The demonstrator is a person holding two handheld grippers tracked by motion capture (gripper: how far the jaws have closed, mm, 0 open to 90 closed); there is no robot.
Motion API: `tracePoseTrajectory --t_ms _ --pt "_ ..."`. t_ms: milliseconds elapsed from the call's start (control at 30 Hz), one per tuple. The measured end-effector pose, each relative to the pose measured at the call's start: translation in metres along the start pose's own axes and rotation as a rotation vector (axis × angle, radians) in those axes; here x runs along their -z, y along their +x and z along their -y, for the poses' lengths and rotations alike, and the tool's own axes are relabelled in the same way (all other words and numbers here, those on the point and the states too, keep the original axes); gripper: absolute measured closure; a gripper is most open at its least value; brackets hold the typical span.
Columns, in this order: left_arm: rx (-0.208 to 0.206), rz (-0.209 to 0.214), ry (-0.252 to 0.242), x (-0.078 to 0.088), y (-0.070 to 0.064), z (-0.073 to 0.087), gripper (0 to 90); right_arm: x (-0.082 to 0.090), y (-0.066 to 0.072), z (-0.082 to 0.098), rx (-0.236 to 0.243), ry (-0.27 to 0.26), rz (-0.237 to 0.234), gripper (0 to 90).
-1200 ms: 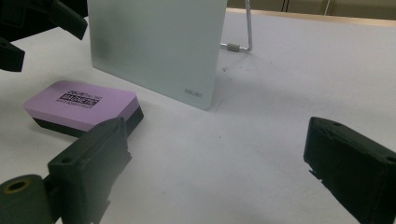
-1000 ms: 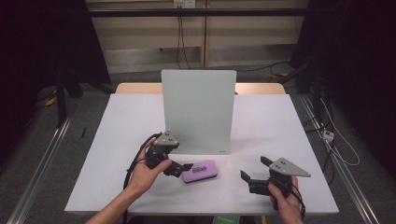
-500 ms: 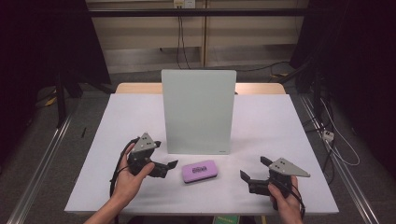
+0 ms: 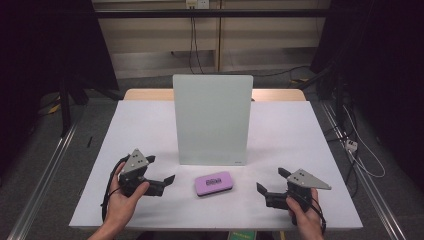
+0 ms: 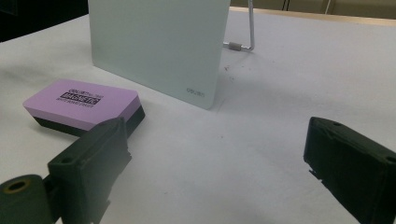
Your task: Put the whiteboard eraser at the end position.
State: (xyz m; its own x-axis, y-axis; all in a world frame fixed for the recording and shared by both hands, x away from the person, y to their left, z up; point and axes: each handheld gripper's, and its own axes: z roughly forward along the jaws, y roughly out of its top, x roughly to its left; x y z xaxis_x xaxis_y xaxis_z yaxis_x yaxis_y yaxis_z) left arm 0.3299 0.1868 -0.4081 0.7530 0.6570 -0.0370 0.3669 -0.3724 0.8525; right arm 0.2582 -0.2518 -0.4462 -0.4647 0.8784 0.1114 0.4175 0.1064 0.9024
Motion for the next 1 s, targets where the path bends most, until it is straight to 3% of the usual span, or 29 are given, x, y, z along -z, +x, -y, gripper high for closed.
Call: tracePoseTrajectory --t_ms 333,700,1000 --pt "0.026 -0.035 -0.014 0.018 0.005 0.012 6.0 0.001 0.001 0.0 -0.001 0.002 0.0 6.3" --pt "0.118 -0.07 -0.07 0.029 0.015 0.038 6.0 0.0 0.001 0.0 0.0 0.008 0.005 6.4" --pt "0.125 -0.088 -0.079 0.033 0.014 0.043 6.0 0.002 -0.001 0.001 0.005 0.01 0.008 6.4"
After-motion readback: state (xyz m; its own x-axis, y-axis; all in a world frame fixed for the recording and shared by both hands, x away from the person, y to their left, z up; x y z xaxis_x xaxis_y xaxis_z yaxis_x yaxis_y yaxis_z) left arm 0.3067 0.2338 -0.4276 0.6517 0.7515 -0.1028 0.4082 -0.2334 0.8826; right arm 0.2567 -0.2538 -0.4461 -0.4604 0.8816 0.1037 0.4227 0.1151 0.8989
